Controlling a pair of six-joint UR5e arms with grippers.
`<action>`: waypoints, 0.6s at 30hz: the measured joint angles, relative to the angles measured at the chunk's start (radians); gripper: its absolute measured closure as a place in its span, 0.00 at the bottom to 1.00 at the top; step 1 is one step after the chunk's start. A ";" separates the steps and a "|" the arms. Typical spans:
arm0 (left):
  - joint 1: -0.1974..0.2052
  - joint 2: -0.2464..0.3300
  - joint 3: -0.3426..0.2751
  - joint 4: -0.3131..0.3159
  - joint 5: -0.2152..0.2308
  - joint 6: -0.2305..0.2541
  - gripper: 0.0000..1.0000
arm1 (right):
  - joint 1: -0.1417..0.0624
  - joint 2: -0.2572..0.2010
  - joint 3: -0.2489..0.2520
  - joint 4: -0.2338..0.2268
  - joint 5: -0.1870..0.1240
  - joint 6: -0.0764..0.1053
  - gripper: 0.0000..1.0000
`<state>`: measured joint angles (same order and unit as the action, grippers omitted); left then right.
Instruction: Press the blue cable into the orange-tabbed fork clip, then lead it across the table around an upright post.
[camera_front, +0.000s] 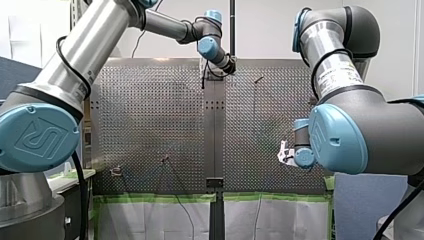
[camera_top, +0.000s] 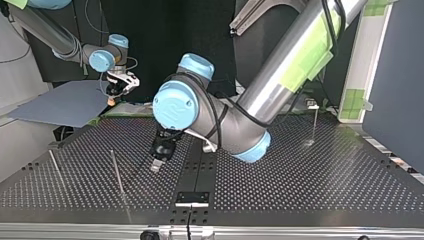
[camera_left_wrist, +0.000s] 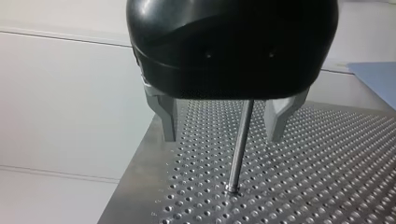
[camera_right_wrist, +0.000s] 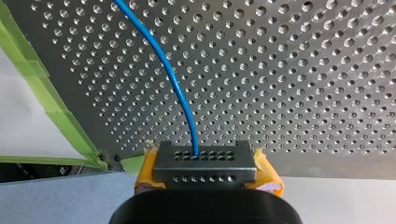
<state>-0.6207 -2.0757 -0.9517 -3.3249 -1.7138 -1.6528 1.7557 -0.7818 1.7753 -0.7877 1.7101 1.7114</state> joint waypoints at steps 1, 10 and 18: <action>0.001 -0.001 0.010 -0.010 0.004 -0.002 0.09 | 0.000 0.000 0.000 0.000 0.000 0.000 1.00; 0.008 -0.004 0.108 -0.110 0.032 -0.034 0.09 | 0.001 0.000 0.000 -0.001 -0.002 0.000 1.00; 0.009 -0.005 0.129 -0.194 0.039 -0.064 0.09 | 0.001 0.000 0.000 -0.001 -0.003 0.001 1.00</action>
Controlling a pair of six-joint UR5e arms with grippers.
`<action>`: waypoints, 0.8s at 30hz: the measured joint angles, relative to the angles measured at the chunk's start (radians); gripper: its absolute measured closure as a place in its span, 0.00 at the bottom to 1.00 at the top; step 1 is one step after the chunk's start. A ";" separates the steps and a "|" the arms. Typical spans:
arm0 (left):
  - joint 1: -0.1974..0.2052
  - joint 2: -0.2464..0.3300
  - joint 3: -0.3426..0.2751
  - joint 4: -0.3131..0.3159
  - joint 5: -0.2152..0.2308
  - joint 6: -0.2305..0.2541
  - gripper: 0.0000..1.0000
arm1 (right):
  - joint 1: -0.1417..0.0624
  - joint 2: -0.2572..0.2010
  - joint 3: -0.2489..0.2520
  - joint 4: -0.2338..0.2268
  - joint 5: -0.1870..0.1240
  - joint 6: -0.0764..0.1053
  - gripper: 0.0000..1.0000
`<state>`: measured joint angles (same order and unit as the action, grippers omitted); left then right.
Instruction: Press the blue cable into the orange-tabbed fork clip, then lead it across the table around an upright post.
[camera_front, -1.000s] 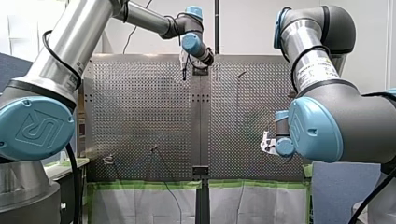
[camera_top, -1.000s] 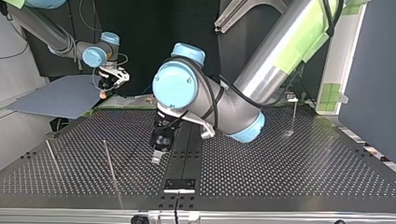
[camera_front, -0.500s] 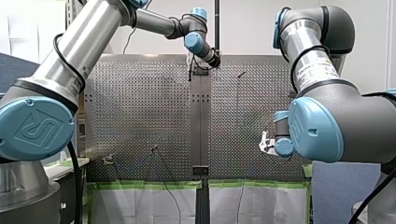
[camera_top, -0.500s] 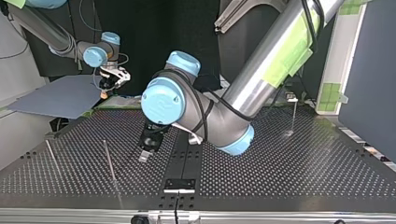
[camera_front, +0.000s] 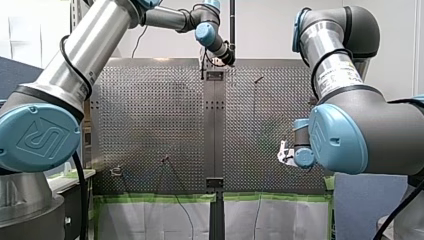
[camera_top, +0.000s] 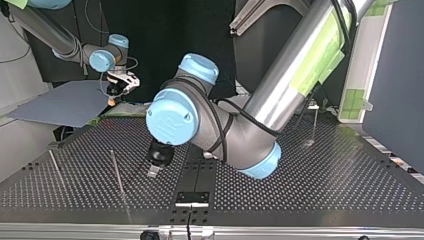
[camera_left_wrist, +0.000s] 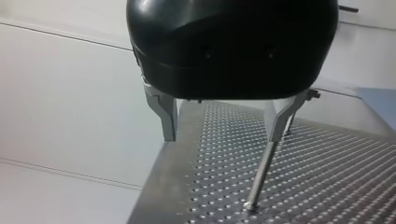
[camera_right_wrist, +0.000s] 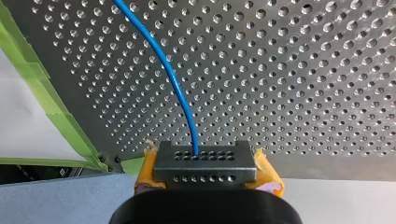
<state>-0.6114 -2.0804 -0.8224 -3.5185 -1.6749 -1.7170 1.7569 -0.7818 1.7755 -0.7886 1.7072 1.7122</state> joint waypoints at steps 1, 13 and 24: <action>0.000 0.000 0.000 -0.009 0.000 -0.001 0.09 | 0.000 0.000 0.000 0.000 0.000 0.000 1.00; 0.000 0.001 0.001 -0.131 0.002 -0.012 0.09 | 0.000 0.000 0.000 0.001 -0.001 -0.001 1.00; 0.000 0.001 0.001 -0.149 0.002 -0.012 0.09 | 0.000 0.000 0.000 0.000 -0.001 -0.003 1.00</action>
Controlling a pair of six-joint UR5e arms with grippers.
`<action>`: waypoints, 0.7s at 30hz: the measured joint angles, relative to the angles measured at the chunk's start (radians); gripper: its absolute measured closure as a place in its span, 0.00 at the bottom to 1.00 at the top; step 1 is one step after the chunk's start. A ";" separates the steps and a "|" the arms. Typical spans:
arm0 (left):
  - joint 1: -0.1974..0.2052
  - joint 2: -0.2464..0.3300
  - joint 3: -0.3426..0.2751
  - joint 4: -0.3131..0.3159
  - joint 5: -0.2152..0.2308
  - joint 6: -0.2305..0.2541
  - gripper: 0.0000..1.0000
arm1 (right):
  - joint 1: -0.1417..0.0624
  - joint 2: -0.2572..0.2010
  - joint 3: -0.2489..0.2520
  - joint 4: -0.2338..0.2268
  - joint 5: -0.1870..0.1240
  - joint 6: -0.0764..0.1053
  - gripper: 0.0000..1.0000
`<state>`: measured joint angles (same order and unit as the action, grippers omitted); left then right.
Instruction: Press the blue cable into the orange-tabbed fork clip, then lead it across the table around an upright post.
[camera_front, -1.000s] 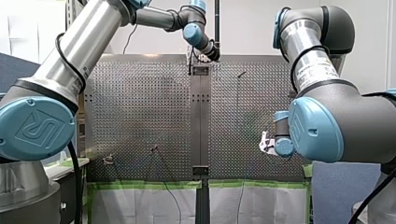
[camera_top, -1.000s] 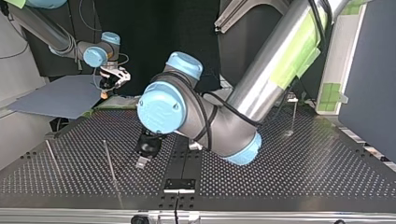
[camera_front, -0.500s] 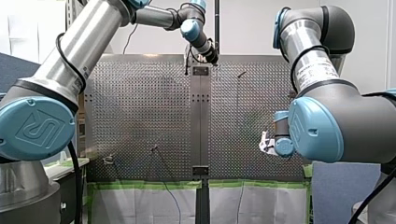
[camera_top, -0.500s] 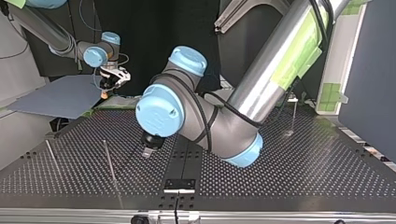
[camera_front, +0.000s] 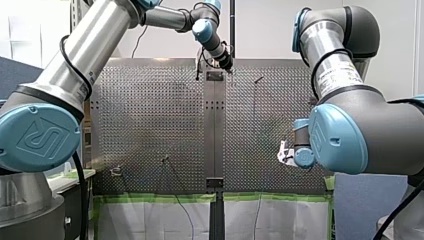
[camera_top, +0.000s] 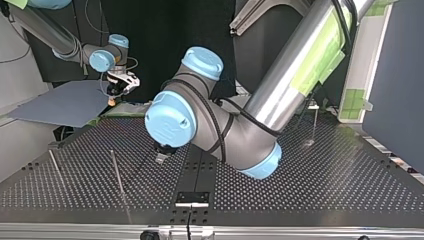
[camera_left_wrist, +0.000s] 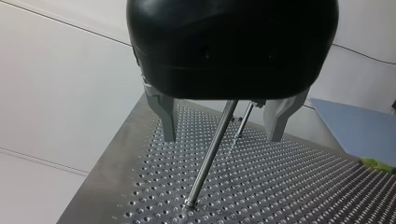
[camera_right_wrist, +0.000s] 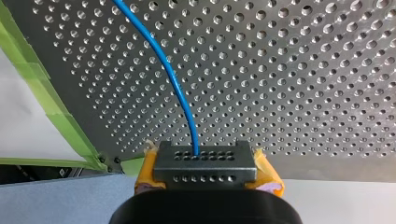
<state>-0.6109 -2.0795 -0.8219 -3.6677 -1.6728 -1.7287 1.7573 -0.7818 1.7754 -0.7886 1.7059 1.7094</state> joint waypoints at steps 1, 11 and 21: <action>0.000 0.000 0.000 0.000 0.000 0.000 0.09 | 0.000 0.000 0.000 0.000 0.000 0.000 1.00; 0.000 0.000 0.000 0.000 0.000 0.002 0.09 | 0.000 0.000 0.000 0.000 0.000 0.000 1.00; 0.000 0.000 0.000 0.000 0.000 0.010 0.09 | 0.000 0.000 -0.001 0.000 0.000 0.000 1.00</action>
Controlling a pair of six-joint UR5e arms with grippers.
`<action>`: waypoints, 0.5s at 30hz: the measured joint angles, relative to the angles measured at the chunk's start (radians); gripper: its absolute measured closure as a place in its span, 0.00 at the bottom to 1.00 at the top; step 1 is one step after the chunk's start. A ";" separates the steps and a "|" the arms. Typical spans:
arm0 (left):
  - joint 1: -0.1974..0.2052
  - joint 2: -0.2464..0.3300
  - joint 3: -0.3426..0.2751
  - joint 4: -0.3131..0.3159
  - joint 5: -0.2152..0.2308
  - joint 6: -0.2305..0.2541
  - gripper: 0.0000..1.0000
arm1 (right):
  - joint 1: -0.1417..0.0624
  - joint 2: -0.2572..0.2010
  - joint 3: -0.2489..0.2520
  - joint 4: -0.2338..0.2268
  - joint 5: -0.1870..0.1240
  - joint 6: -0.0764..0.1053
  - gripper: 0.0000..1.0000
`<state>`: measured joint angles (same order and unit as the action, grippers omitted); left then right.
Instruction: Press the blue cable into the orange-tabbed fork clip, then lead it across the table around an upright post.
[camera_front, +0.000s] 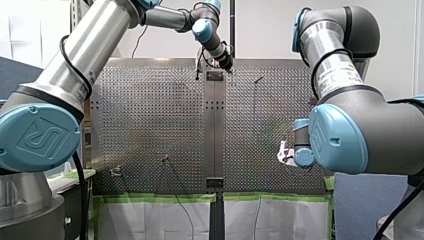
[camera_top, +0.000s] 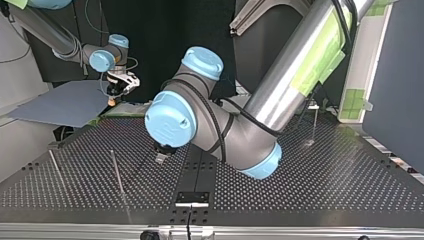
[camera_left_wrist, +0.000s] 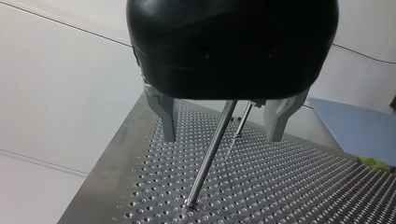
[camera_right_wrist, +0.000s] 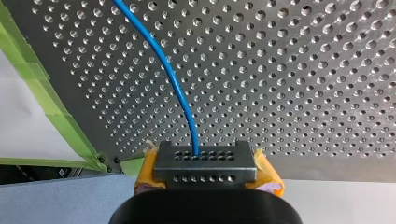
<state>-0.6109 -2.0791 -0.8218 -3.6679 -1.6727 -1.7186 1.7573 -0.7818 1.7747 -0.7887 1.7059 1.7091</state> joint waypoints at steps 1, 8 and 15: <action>0.000 0.000 0.000 0.000 0.000 0.002 0.09 | 0.000 0.000 0.000 0.000 0.000 0.000 1.00; 0.000 0.000 -0.001 0.000 -0.001 0.005 0.09 | -0.001 -0.002 0.000 0.001 0.003 -0.001 1.00; 0.001 0.000 -0.042 0.002 -0.005 0.009 0.12 | -0.002 -0.042 0.000 0.013 0.008 0.001 1.00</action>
<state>-0.6095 -2.0791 -0.8635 -3.6663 -1.6777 -1.7095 1.7551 -0.8240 1.7743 -0.7753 1.7135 1.7102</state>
